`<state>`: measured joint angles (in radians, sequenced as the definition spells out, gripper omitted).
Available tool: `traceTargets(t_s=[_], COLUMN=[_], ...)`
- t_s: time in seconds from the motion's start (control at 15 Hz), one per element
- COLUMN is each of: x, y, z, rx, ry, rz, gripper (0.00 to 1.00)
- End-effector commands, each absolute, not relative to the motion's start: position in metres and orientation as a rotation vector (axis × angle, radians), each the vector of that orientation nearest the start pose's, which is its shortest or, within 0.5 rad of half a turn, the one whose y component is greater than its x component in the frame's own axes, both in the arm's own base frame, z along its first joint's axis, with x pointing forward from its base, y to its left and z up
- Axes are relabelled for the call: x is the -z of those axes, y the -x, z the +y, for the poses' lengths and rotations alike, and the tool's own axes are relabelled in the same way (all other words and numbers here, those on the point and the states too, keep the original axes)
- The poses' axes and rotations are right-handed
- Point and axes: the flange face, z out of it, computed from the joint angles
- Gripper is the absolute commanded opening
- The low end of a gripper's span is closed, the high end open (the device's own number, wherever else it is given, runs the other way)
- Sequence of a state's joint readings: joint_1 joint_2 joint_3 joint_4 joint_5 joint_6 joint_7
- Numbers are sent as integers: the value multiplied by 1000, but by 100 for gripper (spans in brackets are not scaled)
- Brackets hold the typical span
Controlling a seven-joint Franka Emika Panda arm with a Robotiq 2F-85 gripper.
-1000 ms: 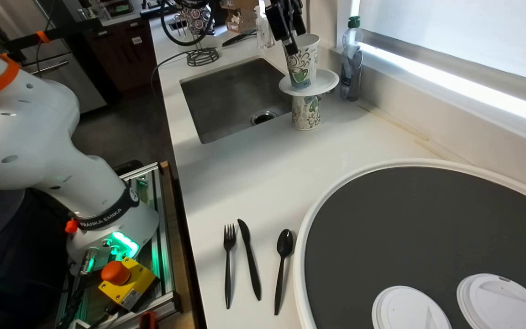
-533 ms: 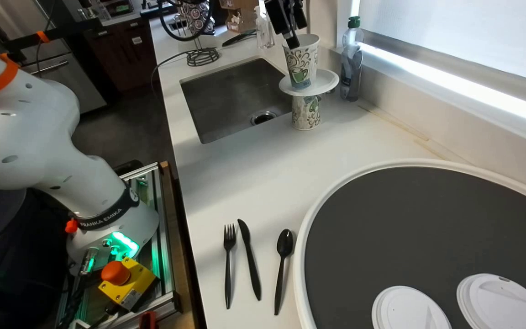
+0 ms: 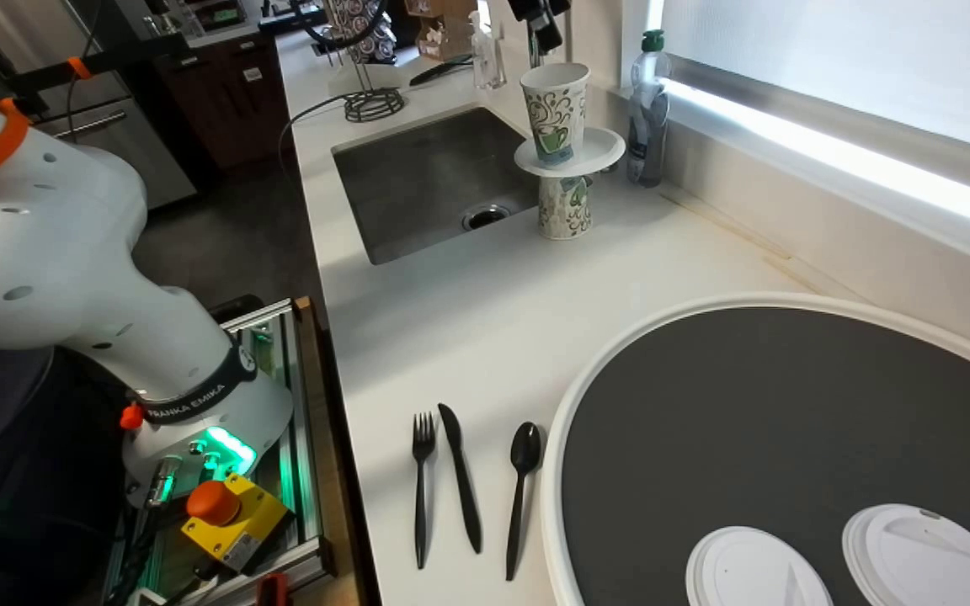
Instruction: Move the tap to the left and put the cup on top of the other cup
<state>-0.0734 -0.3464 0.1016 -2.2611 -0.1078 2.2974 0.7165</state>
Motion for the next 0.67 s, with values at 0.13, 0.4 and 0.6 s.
traceTargets(t_s=[0.13,0.4,0.6], x=[-562,-572,-585], y=[-468,-454,-442], z=[19,23,24], rx=[593,505,479], ry=[2976,3028,3045], rz=[683,457,326], gripper=[100,100,100])
